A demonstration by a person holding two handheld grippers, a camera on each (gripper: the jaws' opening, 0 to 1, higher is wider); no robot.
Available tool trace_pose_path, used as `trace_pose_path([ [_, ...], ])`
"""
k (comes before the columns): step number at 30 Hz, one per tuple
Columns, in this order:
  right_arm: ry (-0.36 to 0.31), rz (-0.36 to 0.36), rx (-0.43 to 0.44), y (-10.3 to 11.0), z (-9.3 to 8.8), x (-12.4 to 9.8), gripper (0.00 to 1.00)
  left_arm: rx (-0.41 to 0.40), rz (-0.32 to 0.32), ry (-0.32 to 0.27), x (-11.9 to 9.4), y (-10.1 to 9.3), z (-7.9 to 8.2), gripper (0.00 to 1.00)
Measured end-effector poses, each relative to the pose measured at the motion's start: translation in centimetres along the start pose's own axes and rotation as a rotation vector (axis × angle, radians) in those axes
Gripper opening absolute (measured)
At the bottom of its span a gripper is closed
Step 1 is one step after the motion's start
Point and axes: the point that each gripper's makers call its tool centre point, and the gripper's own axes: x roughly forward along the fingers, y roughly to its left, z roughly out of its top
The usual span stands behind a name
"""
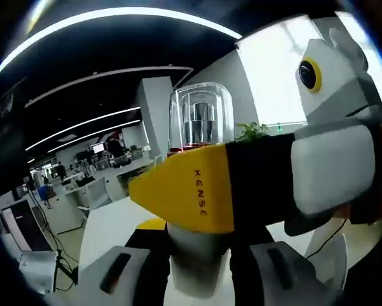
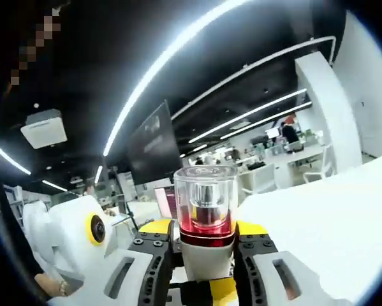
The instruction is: Arrange the skincare products in the storage area until every visible bottle or jar stands upright without overlapping.
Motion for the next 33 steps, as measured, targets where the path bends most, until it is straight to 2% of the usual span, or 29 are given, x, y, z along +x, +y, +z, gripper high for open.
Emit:
trace_pose_path([
  [3, 0.013, -0.009, 0.034, -0.1, -0.5, 0.0, 0.27, 0.018, 0.045, -0.009, 0.1, 0.7, 0.2, 0.39],
  [6, 0.017, -0.023, -0.005, 0.0, -0.7, 0.1, 0.26, 0.010, 0.059, -0.009, 0.1, 1.0, 0.1, 0.39],
  [7, 0.019, -0.028, -0.027, -0.4, -0.7, 0.1, 0.21, 0.005, 0.059, -0.009, 0.2, 1.0, 0.1, 0.39],
  [8, 0.004, 0.029, -0.064, -0.2, -0.4, 0.4, 0.19, -0.020, 0.065, -0.019, 0.0, 1.3, 0.2, 0.39],
  [9, 0.028, 0.024, -0.014, -0.5, -0.8, 0.4, 0.18, -0.007, 0.066, -0.013, 0.1, 1.3, 0.1, 0.39],
  [11, 0.043, 0.069, 0.004, -0.5, -0.8, 0.4, 0.18, 0.008, 0.067, -0.015, 0.1, 1.3, 0.0, 0.39],
  [12, 0.046, 0.065, 0.006, -0.8, -0.8, 0.4, 0.17, 0.009, 0.056, -0.019, 0.1, 1.2, 0.1, 0.39],
  [14, 0.047, 0.096, -0.004, -0.8, -0.5, 0.2, 0.17, 0.000, 0.030, -0.048, 0.0, 0.9, 0.5, 0.38],
  [16, 0.060, 0.139, -0.011, -0.8, -0.3, 0.0, 0.16, -0.025, -0.050, -0.082, 0.1, 0.2, 0.9, 0.38],
  [18, 0.063, 0.209, -0.033, -0.6, 0.0, -0.2, 0.16, -0.011, -0.115, -0.093, -0.2, -0.3, 1.0, 0.37],
  [20, 0.061, 0.295, -0.064, -0.2, 0.4, -0.5, 0.16, -0.009, -0.153, -0.113, -0.4, -0.5, 1.4, 0.37],
  [22, 0.062, 0.371, -0.068, 0.2, 1.0, -0.9, 0.17, -0.029, -0.264, -0.127, -0.7, -1.4, 1.3, 0.41],
  [23, 0.075, 0.425, -0.093, 0.5, 1.1, -1.2, 0.17, -0.079, -0.315, -0.100, -0.8, -1.5, 0.6, 0.45],
  [25, 0.090, 0.526, -0.144, 1.3, 1.2, -1.9, 0.17, -0.128, -0.433, -0.114, -1.3, -2.2, 0.6, 0.51],
  [26, 0.114, 0.593, -0.176, 1.9, 0.9, -2.5, 0.17, -0.173, -0.515, -0.107, -1.8, -2.5, 0.5, 0.49],
  [27, 0.103, 0.596, -0.178, 1.9, 1.1, -2.5, 0.17, -0.197, -0.610, -0.088, -2.4, -3.2, 0.4, 0.46],
  [28, 0.104, 0.657, -0.227, 2.2, 0.9, -2.8, 0.17, -0.221, -0.659, -0.100, -2.8, -3.5, 0.8, 0.42],
  [29, 0.115, 0.679, -0.243, 2.2, 0.8, -3.0, 0.17, -0.222, -0.701, -0.108, -3.2, -3.8, 1.0, 0.43],
  [31, 0.126, 0.753, -0.258, 2.7, 0.6, -3.6, 0.17, -0.183, -0.729, -0.118, -3.4, -3.9, 1.0, 0.43],
  [32, 0.128, 0.750, -0.228, 2.5, 0.6, -3.5, 0.17, -0.158, -0.734, -0.096, -3.4, -4.0, 0.5, 0.42],
  [33, 0.132, 0.769, -0.227, 2.6, 0.5, -3.6, 0.17, -0.141, -0.732, -0.102, -3.3, -4.0, 0.5, 0.42],
])
